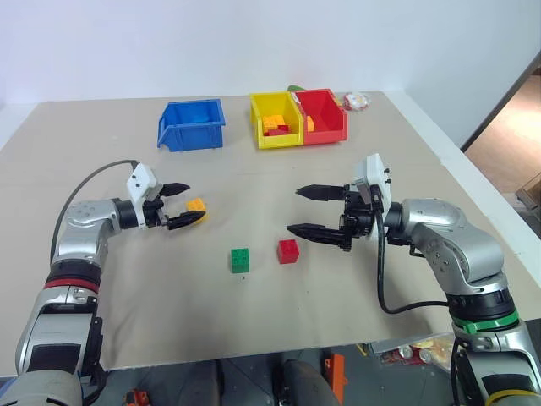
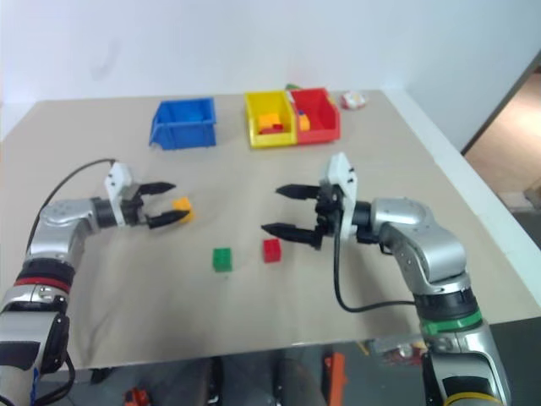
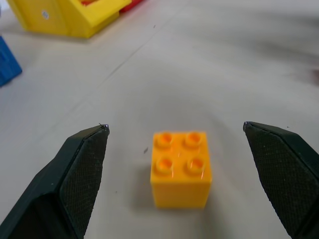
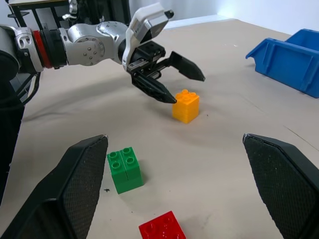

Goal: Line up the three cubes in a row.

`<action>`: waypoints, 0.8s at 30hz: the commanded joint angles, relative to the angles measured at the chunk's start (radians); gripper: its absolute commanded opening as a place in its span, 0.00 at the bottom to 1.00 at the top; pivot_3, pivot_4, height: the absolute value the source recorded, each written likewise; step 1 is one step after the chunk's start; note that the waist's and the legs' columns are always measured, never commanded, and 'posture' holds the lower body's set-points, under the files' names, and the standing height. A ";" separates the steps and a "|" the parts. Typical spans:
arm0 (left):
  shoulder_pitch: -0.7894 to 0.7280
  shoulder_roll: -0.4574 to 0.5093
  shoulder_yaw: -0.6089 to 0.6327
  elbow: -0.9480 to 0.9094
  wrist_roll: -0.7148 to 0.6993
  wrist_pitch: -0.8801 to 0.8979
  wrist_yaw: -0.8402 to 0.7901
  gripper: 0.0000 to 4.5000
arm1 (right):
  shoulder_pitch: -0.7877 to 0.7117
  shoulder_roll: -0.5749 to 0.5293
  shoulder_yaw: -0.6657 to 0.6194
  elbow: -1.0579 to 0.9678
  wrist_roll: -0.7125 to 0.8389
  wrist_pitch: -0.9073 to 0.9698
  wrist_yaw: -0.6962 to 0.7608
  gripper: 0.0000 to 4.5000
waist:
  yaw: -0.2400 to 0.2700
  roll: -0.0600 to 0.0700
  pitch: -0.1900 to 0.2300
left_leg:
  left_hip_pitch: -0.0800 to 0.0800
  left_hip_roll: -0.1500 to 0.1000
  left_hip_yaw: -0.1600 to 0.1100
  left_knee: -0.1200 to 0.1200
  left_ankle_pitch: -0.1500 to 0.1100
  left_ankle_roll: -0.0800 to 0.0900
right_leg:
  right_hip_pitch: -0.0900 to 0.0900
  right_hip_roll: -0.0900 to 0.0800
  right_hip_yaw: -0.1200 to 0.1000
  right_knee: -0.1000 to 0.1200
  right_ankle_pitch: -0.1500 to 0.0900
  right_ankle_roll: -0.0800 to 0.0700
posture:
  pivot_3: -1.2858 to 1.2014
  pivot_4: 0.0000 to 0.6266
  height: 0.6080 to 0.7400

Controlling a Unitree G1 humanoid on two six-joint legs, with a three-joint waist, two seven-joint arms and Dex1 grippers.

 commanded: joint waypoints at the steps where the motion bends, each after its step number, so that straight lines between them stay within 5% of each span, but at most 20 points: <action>1: -0.055 -0.009 0.006 0.060 0.019 -0.050 0.007 0.99 | -0.002 -0.020 -0.033 -0.046 0.013 -0.006 0.007 1.00 | 0.000 0.000 0.000 | 0.000 0.000 0.000 0.000 0.000 0.000 | 0.000 0.000 0.000 0.000 0.000 0.000 | 0.52 0.24 1.00; 12: -0.128 -0.067 -0.034 0.253 0.113 -0.141 0.012 0.99 | 0.014 -0.042 -0.043 -0.063 0.022 0.002 -0.005 1.00 | -0.001 0.000 0.000 | 0.000 0.000 0.001 0.000 0.000 0.000 | 0.000 0.000 0.001 0.000 0.000 0.001 | 0.52 0.24 1.00; 21: -0.153 -0.063 -0.021 0.311 0.133 -0.178 0.035 0.33 | 0.023 -0.045 -0.049 -0.072 0.032 0.007 -0.013 1.00 | 0.000 0.000 0.000 | 0.000 0.000 0.001 0.001 0.000 0.000 | 0.000 0.000 0.001 0.000 0.000 0.001 | 0.52 0.24 1.00; 24: -0.151 -0.063 -0.017 0.301 0.126 -0.187 0.031 0.30 | 0.019 -0.042 -0.043 -0.068 0.031 0.002 -0.009 1.00 | 0.000 0.000 0.000 | 0.000 0.000 0.001 0.000 0.000 0.000 | -0.001 0.000 0.001 0.000 0.000 0.001 | 0.52 0.24 1.00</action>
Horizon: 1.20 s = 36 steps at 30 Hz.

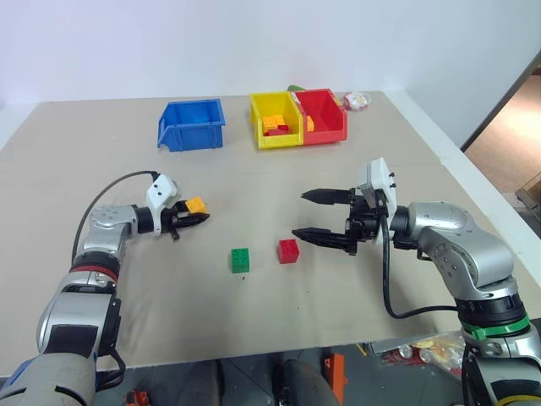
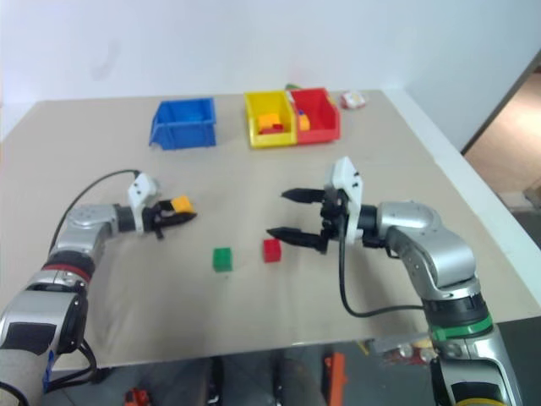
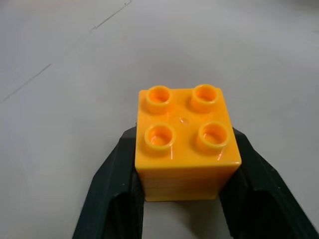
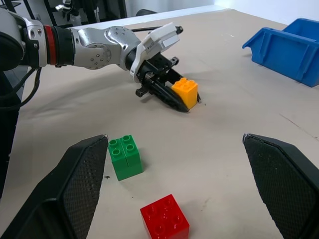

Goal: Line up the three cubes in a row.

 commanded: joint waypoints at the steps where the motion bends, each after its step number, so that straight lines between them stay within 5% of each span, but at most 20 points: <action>1: -0.022 0.010 0.025 -0.016 -0.008 -0.035 0.002 0.30 | -0.014 -0.005 -0.034 -0.037 0.018 -0.008 0.002 1.00 | 0.000 0.000 0.000 | 0.000 0.000 0.000 0.000 0.000 0.000 | 0.000 0.000 0.000 0.000 0.000 0.000 | 0.52 0.24 1.00; 5: 0.017 0.018 0.022 -0.103 -0.023 -0.039 -0.036 0.30 | -0.020 -0.003 -0.027 -0.028 0.015 -0.014 0.007 1.00 | 0.000 0.000 0.000 | 0.000 0.000 0.000 0.000 0.000 0.000 | 0.000 0.000 0.000 0.000 0.000 0.000 | 0.52 0.24 1.00; 12: 0.325 0.096 0.018 -0.679 -0.147 0.178 -0.132 0.30 | -0.031 -0.001 -0.020 -0.008 0.007 -0.026 0.023 1.00 | -0.004 0.000 0.000 | 0.001 0.001 0.002 -0.001 0.000 0.000 | -0.001 0.000 0.003 0.001 0.000 -0.001 | 0.52 0.24 1.00; 17: 0.510 0.190 0.051 -0.906 -0.218 0.298 -0.156 0.30 | -0.033 0.005 -0.014 0.001 0.006 -0.031 0.030 1.00 | -0.002 0.000 0.000 | 0.001 0.004 0.002 -0.002 0.000 -0.001 | -0.002 0.001 0.005 0.001 0.000 -0.002 | 0.52 0.24 1.00; 36: 0.584 0.233 0.013 -0.942 -0.238 0.271 -0.239 0.30 | -0.025 -0.010 -0.008 0.001 -0.008 -0.032 0.068 1.00 | 0.000 0.000 0.000 | 0.000 0.007 0.007 -0.004 0.001 0.000 | -0.006 0.003 0.005 0.001 0.002 -0.003 | 0.52 0.24 1.00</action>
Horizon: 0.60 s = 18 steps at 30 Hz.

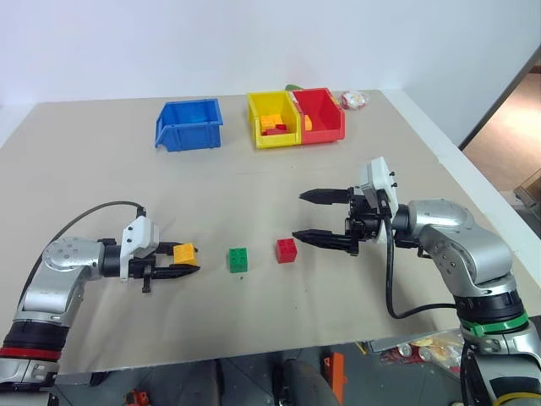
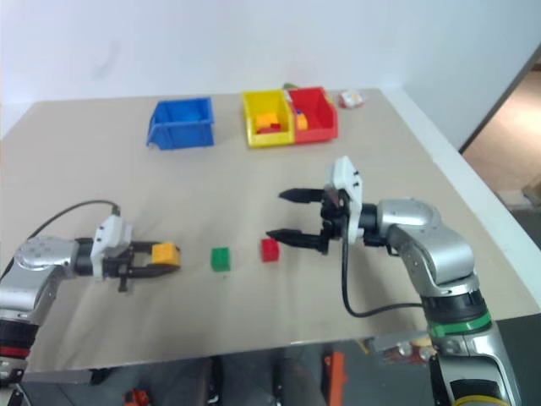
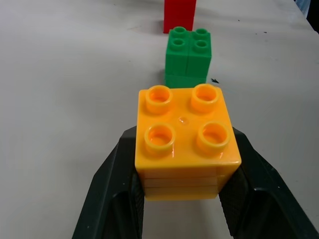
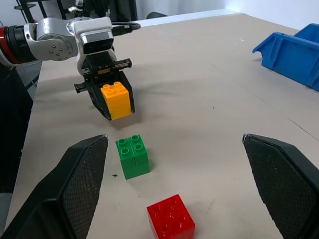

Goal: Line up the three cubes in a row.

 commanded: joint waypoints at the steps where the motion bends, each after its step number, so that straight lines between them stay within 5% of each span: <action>1: 0.003 0.017 -0.005 0.014 0.009 -0.033 -0.017 0.30 | -0.008 -0.010 -0.013 -0.023 0.001 -0.007 0.005 1.00 | 0.000 0.000 0.000 | 0.000 0.000 0.000 0.000 0.000 0.000 | 0.000 0.000 0.000 0.000 0.000 0.000 | 0.52 0.24 1.00; 18: -0.019 -0.007 -0.052 0.107 0.055 -0.109 -0.020 0.30 | -0.003 -0.011 -0.013 -0.028 0.001 -0.002 0.002 1.00 | 0.000 0.000 0.000 | 0.000 0.000 0.001 0.000 0.000 0.000 | -0.001 -0.001 0.001 0.000 0.000 0.000 | 0.52 0.24 1.00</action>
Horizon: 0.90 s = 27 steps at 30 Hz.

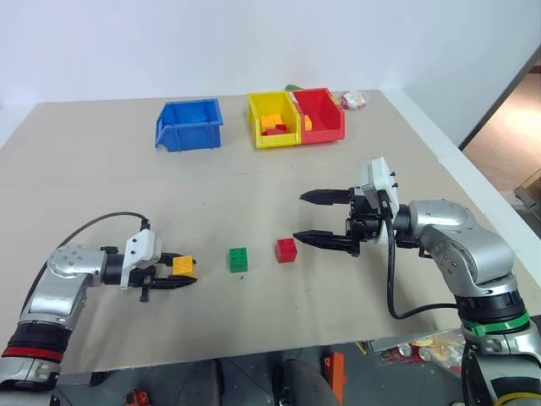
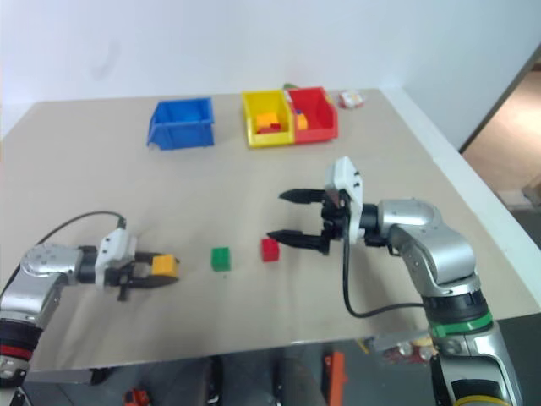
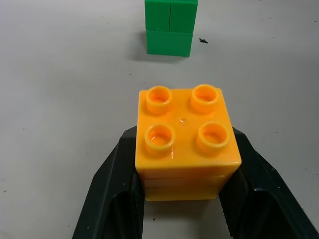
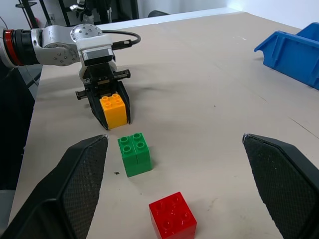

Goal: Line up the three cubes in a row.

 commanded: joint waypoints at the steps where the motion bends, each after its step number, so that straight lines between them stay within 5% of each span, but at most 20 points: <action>1: -0.013 0.000 -0.016 0.000 0.010 -0.007 -0.005 0.30 | -0.004 -0.007 -0.012 -0.028 0.001 -0.001 -0.004 1.00 | 0.000 0.000 0.000 | 0.000 0.000 0.000 0.000 0.000 0.000 | 0.000 0.000 0.000 0.000 0.000 0.000 | 0.52 0.24 1.00; 2: -0.015 0.001 -0.018 0.002 0.011 -0.009 -0.008 0.30 | -0.004 -0.007 -0.012 -0.028 0.001 -0.001 -0.004 1.00 | 0.000 0.000 0.000 | 0.000 0.000 0.000 0.000 0.000 0.000 | 0.000 0.000 0.000 0.000 0.000 0.000 | 0.52 0.24 1.00; 4: -0.026 0.002 -0.022 0.006 0.007 0.000 -0.011 0.54 | -0.005 -0.006 -0.012 -0.026 0.001 -0.001 -0.004 1.00 | 0.000 0.000 0.000 | 0.000 0.000 0.000 0.000 0.000 0.000 | 0.000 0.000 0.000 0.000 0.000 0.000 | 0.52 0.24 1.00; 10: -0.058 0.041 0.006 -0.024 -0.024 0.047 -0.024 0.97 | -0.010 0.000 -0.012 -0.020 0.005 0.000 -0.004 1.00 | 0.000 0.000 0.000 | 0.000 0.000 0.002 0.001 0.000 0.000 | 0.000 0.000 0.000 0.000 0.000 0.000 | 0.52 0.24 1.00; 18: -0.055 0.132 0.099 -0.179 -0.133 0.252 0.016 0.99 | -0.011 -0.003 -0.005 -0.020 -0.016 -0.097 0.066 1.00 | -0.001 0.000 0.000 | 0.000 0.001 0.001 -0.001 0.000 0.000 | -0.001 0.002 0.001 0.000 0.000 0.000 | 0.52 0.24 1.00; 22: -0.036 0.196 0.173 -0.272 -0.201 0.394 0.059 0.99 | 0.023 -0.094 0.030 -0.060 -0.011 -0.140 0.242 1.00 | -0.001 0.000 0.000 | -0.001 0.001 0.002 -0.001 0.000 0.000 | -0.002 0.002 0.001 0.000 -0.001 0.001 | 0.52 0.24 1.00; 27: -0.109 0.126 0.271 -0.240 -0.213 0.438 0.285 0.99 | 0.044 -0.103 0.014 -0.056 -0.015 -0.171 0.253 1.00 | -0.001 0.000 0.000 | 0.000 0.001 0.000 0.000 0.000 0.000 | -0.001 0.002 0.000 0.000 0.000 0.001 | 0.52 0.24 1.00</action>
